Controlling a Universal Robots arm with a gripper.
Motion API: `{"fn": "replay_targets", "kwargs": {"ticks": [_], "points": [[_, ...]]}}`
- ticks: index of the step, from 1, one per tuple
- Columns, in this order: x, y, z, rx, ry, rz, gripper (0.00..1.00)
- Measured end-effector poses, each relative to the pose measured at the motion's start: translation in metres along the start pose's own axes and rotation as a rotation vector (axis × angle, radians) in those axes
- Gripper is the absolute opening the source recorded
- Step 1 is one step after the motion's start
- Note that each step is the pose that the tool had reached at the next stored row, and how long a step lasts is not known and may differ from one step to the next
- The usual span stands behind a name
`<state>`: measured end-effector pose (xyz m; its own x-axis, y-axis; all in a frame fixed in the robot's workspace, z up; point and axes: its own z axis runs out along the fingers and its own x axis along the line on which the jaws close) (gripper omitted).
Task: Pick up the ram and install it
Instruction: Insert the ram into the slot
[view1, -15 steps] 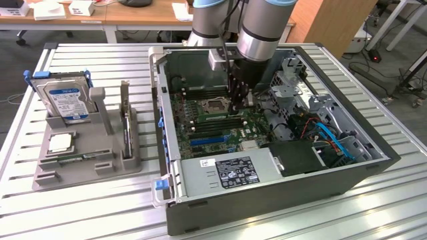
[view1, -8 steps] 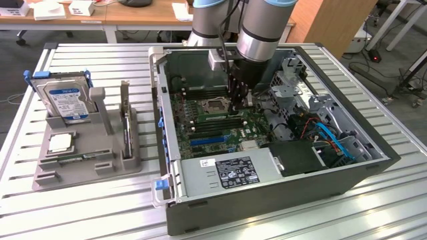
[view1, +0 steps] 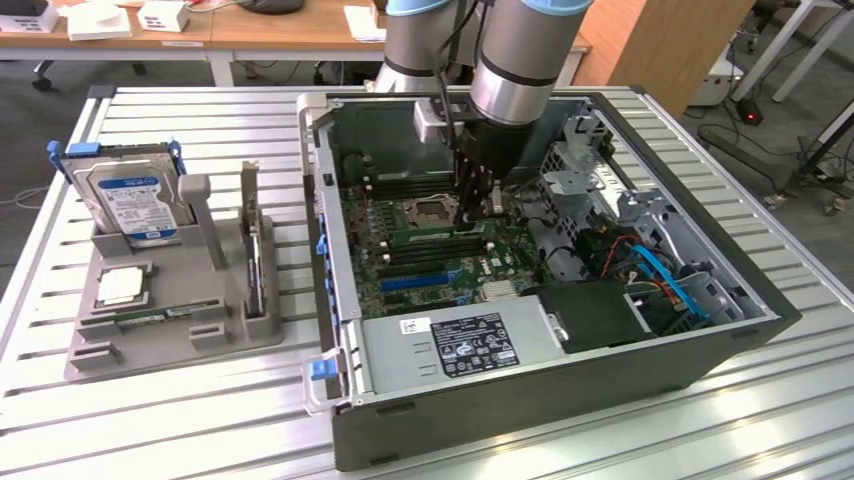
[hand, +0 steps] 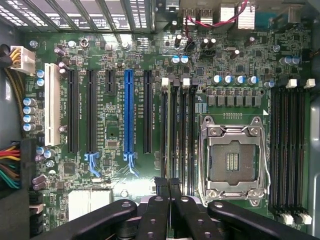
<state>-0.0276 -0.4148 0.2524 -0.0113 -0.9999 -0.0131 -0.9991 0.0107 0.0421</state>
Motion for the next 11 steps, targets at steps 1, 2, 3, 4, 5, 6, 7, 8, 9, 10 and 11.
{"fn": "replay_targets", "kwargs": {"ticks": [1, 2, 3, 4, 5, 6, 7, 8, 9, 10, 11], "points": [[0.0000, 0.0001, 0.0000, 0.0000, 0.0000, 0.000, 0.11], [0.0000, 0.0001, 0.0001, -0.0001, 0.0001, 0.000, 0.11], [-0.0002, 0.0001, 0.0004, 0.0001, -0.0001, 0.000, 0.11], [-0.0005, 0.0001, 0.0008, 0.0001, -0.0003, 0.000, 0.11], [-0.0008, 0.0001, 0.0009, 0.0000, -0.0001, -0.001, 0.11], [-0.0010, 0.0000, 0.0011, 0.0000, -0.0001, -0.003, 0.11], [-0.0011, 0.0000, 0.0011, 0.0000, 0.0002, -0.005, 0.11], [-0.0011, 0.0000, 0.0011, -0.0001, 0.0004, -0.007, 0.11], [-0.0011, 0.0001, 0.0010, -0.0001, 0.0004, -0.007, 0.11], [-0.0011, 0.0001, 0.0011, -0.0001, 0.0003, -0.007, 0.11], [-0.0012, 0.0000, 0.0012, 0.0000, 0.0002, -0.007, 0.11]]}}
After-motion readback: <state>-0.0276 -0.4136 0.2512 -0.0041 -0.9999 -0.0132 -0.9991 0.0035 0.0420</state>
